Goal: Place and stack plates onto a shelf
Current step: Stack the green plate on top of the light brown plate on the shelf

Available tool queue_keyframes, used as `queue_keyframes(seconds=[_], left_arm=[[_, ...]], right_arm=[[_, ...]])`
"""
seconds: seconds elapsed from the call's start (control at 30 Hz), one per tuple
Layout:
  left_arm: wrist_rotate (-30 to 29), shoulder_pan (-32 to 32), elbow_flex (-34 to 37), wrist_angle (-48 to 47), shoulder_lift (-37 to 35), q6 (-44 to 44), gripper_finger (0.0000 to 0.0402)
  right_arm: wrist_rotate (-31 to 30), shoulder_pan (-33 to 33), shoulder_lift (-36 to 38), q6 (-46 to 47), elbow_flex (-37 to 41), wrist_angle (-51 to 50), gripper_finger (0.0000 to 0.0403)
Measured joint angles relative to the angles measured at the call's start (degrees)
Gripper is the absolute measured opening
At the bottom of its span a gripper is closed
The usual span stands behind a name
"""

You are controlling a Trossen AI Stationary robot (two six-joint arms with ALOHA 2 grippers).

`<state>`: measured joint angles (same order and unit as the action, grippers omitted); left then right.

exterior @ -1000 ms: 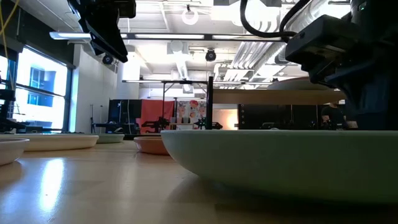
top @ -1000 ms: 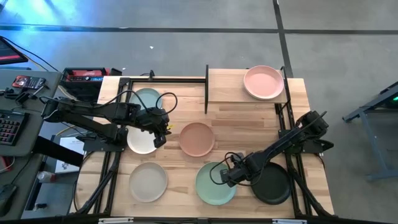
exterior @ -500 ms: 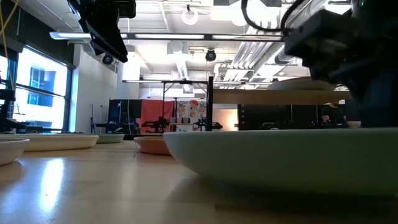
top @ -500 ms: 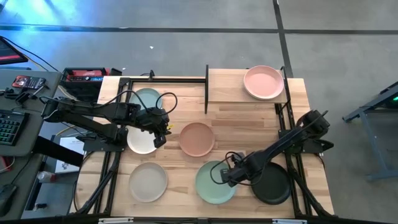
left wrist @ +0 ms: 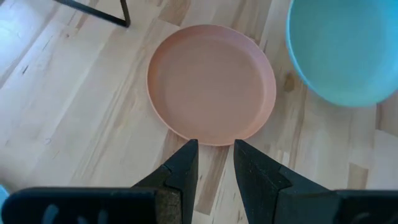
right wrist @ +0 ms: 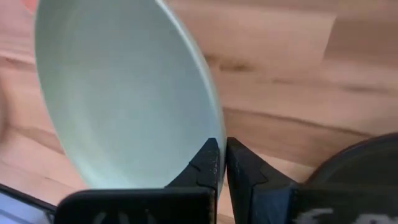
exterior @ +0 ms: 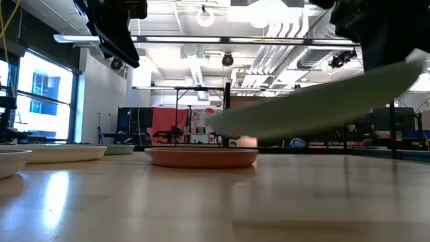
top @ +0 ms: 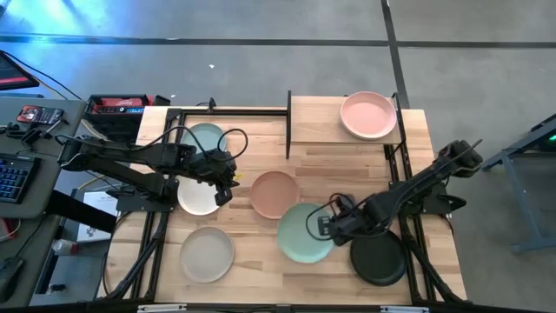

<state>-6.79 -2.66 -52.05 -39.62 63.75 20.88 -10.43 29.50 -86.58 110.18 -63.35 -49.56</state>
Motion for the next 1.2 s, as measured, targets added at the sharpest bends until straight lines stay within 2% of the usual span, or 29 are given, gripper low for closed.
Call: queue_keyframes(seconds=[0.27,0.4,0.53,0.87,1.1,1.2], left_arm=[[-1.1,0.0,0.0,0.5,0.0,-0.5,0.0090],[-3.2,0.0,0.0,1.2,0.0,-2.2,0.0090],[-4.5,0.2,0.0,2.8,0.0,-4.1,0.0090],[-4.5,3.3,0.0,5.6,0.0,-5.0,0.0090],[-4.5,6.9,0.0,11.3,0.0,-5.1,0.0090],[-4.5,8.7,0.0,13.8,0.0,-5.1,0.0090]], right_arm=[[-7.8,-4.0,11.3,-4.1,0.0,-7.0,0.0000],[-9.3,-8.1,17.5,-6.1,0.0,-12.7,0.0000],[-9.8,-13.8,24.0,-10.2,0.0,-17.7,0.0000],[-14.5,-31.5,40.3,-20.2,0.0,-23.1,0.0000],[-25.9,-42.5,49.5,-20.5,0.0,-24.6,0.0000],[-28.5,-45.2,51.3,-20.5,0.0,-24.4,0.0000]])
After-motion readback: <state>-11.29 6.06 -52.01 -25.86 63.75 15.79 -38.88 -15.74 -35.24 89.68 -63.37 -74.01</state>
